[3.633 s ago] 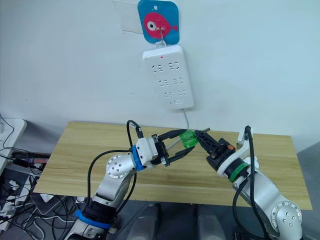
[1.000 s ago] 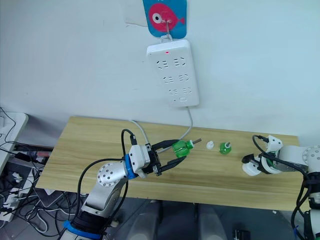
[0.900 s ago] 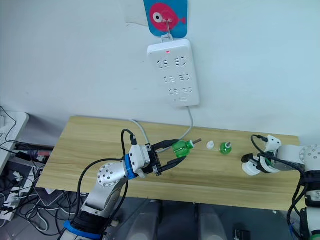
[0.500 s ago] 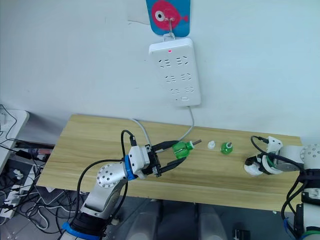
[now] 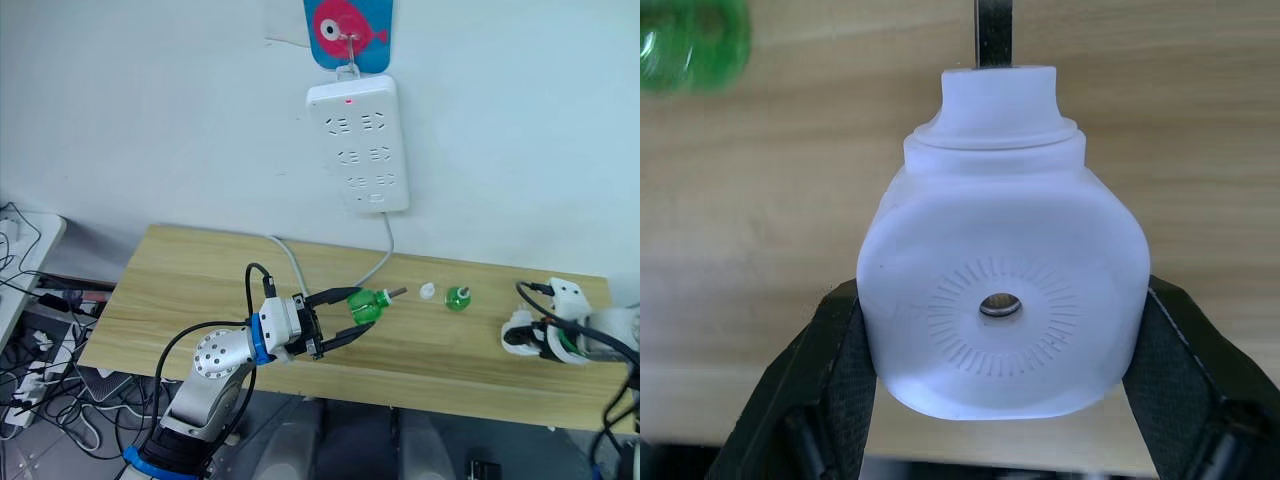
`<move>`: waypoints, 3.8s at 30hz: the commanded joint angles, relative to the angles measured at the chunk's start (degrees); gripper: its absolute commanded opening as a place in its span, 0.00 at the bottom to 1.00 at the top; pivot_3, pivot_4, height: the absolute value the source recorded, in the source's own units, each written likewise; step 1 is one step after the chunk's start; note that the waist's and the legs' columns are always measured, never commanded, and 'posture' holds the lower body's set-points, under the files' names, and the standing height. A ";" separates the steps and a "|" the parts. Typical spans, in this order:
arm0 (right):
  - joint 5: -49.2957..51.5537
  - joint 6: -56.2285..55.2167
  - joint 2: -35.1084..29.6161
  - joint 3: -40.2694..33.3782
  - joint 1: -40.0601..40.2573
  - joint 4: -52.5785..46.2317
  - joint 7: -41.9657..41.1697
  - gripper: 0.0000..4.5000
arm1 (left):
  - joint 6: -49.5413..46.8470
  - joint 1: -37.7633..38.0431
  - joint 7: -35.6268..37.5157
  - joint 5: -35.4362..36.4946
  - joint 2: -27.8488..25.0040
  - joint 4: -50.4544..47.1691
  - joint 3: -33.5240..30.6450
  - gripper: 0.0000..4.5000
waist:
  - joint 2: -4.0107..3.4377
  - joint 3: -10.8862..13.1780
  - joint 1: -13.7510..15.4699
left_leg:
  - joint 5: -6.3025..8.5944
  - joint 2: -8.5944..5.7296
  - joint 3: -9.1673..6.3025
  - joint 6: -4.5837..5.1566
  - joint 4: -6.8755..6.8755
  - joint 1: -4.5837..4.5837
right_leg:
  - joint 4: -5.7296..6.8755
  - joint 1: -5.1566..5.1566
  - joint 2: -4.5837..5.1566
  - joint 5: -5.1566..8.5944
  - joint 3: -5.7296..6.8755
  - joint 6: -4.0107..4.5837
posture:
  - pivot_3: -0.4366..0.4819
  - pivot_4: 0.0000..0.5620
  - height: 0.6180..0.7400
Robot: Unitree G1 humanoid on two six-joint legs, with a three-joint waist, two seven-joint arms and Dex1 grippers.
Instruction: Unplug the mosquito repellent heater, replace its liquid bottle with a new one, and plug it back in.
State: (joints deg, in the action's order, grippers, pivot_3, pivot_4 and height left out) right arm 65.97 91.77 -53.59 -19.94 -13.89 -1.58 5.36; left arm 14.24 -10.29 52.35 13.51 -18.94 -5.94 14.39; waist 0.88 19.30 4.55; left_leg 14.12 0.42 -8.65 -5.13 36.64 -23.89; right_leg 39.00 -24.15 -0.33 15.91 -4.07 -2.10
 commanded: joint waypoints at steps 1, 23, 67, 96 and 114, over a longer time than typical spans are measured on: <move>-0.18 -5.15 -4.60 -2.28 6.22 -12.79 -12.30 0.66 | 1.47 0.27 1.70 1.56 -0.12 -1.03 0.50 0.50 | -0.06 -0.01 -0.08 | 0.00 -0.02 0.04 0.00 0.01 0.00 | 0.00 -0.01 0.00 0.01 -0.04 -0.01 | 0.70 0.59 1.00; 47.03 -26.03 -7.59 -5.25 25.63 -23.72 -32.91 0.66 | 9.61 -6.62 21.70 13.03 -4.58 1.08 -1.23 0.50 | 0.21 0.21 -0.04 | 0.00 0.07 0.20 0.00 0.14 0.00 | -0.05 0.09 -0.06 0.03 -0.09 -0.12 | 0.70 0.64 1.00; 47.03 -34.85 -9.65 5.55 21.09 -28.11 -28.44 0.66 | 5.93 -8.19 23.68 10.85 -3.74 1.56 0.35 0.50 | 0.23 0.62 0.03 | 0.00 0.13 0.13 0.00 0.13 0.00 | -0.04 0.08 -0.08 0.11 -0.06 -0.26 | 0.71 0.66 1.00; 47.03 -33.90 -10.07 7.63 17.27 -27.84 -26.60 0.66 | 7.11 -7.98 27.55 10.22 -4.58 1.48 2.27 0.50 | 0.24 0.68 0.06 | 0.00 0.13 0.12 -0.01 0.13 0.00 | -0.05 0.06 -0.08 0.09 -0.06 -0.22 | 0.71 0.62 1.00; 47.03 -32.61 -10.49 7.42 16.29 -26.66 -27.07 0.66 | 8.05 -8.93 28.27 10.13 -4.50 3.51 1.43 0.50 | 0.24 0.68 0.05 | 0.00 0.13 0.12 -0.01 0.13 -0.01 | -0.05 0.06 -0.08 0.09 -0.06 -0.23 | 0.71 0.63 1.00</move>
State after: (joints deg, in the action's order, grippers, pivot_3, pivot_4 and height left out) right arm 111.50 59.78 -63.99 -11.81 3.13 -27.87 -21.13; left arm 21.02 -19.13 79.40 23.66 -23.93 -1.52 14.35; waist 1.13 19.97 4.60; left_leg 14.12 0.55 -8.53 -5.13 36.77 -23.90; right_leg 38.95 -24.09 -0.41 16.00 -4.12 -2.32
